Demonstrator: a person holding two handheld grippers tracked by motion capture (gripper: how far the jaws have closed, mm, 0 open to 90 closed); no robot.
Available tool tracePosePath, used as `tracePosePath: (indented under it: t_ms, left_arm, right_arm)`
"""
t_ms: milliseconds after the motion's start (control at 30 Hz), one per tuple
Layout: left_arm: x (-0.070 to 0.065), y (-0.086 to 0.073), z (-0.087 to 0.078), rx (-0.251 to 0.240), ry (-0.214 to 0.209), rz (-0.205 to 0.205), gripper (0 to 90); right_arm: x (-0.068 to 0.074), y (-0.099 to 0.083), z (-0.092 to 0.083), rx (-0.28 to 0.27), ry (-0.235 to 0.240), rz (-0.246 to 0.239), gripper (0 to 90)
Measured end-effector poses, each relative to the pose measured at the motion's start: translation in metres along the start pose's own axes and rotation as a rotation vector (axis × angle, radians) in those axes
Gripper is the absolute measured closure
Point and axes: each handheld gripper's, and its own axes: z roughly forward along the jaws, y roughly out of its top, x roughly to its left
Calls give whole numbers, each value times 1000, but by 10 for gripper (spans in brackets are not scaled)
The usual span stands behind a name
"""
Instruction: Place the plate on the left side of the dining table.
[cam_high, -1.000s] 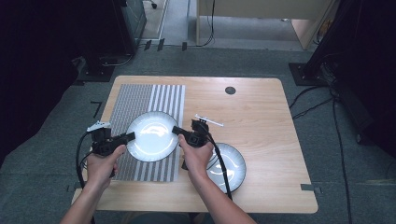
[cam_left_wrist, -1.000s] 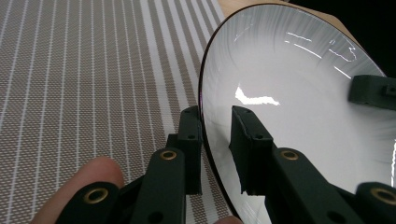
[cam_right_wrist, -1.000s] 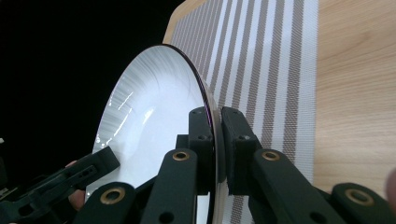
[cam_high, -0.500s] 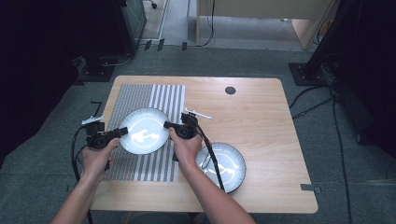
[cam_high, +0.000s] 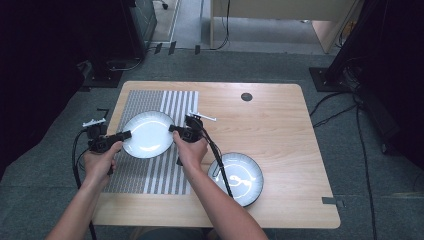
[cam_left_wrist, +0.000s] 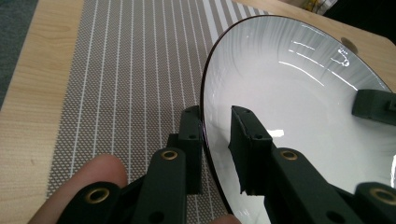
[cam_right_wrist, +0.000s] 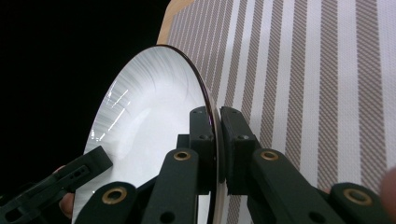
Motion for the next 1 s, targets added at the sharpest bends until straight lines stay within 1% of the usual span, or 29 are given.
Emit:
tracePosePath:
  t_ms: [33, 100, 133, 267, 400, 533, 633, 733, 767, 800, 833, 1000]
  left_arm:
    - [2, 0, 2, -4, 3, -4, 752]
    - [3, 0, 6, -11, 16, 0, 746]
    - [5, 0, 8, -13, 17, -2, 746]
    - [9, 0, 17, -23, 28, -17, 748]
    - [11, -1, 25, -15, 39, -20, 749]
    - [13, -2, 32, -11, 46, -30, 749]
    - [14, -3, 37, -9, 49, -40, 752]
    - [17, -3, 42, 3, 55, -38, 751]
    - [18, -3, 43, 14, 62, -35, 750]
    - [19, -3, 45, 23, 64, -37, 747]
    - [20, -2, 46, 27, 64, -38, 747]
    - [16, -2, 50, 31, 70, -26, 747]
  right_arm:
    - [0, 2, 3, -2, -2, -7, 848]
    - [1, 5, 8, 2, -7, -18, 847]
    - [-1, 8, 13, 5, -9, -22, 847]
    - [-5, 10, 21, 7, -1, -20, 848]
    - [-13, 12, 30, 13, 0, -15, 848]
    - [-19, 13, 37, 10, 2, -19, 849]
    - [-24, 14, 41, 13, 5, -13, 849]
    - [-28, 14, 45, 20, 4, -2, 848]
    - [-29, 14, 47, 21, 2, -7, 848]
    - [-30, 13, 51, 32, -10, -17, 847]
    - [-30, 13, 51, 32, -10, -17, 847]
    - [-35, 14, 54, 13, -12, -19, 846]
